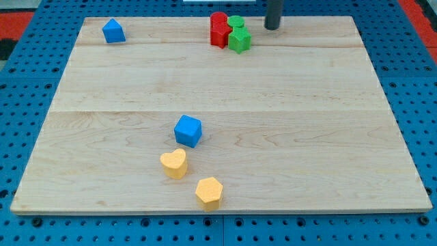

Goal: Slide the red circle near to the blue triangle

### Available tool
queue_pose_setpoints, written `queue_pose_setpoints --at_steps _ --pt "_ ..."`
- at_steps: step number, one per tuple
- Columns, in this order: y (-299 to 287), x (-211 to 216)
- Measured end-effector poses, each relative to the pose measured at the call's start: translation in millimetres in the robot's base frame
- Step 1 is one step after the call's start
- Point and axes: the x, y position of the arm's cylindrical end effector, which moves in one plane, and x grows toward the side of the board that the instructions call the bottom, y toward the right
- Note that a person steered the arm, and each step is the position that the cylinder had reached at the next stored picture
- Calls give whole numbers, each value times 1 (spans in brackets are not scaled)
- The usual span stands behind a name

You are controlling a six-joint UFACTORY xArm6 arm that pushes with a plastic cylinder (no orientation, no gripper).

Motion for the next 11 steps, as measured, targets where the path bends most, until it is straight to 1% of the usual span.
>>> queue_pose_setpoints --at_steps 2,3,5,6,7,8,9,10,11 --pt "-92 -3" --pt "-112 -2" --pt "-90 -7" --pt "-94 -18" --pt "-99 -17" --pt "-146 -17" --pt "-213 -18" --pt "-217 -15" --pt "-174 -16"
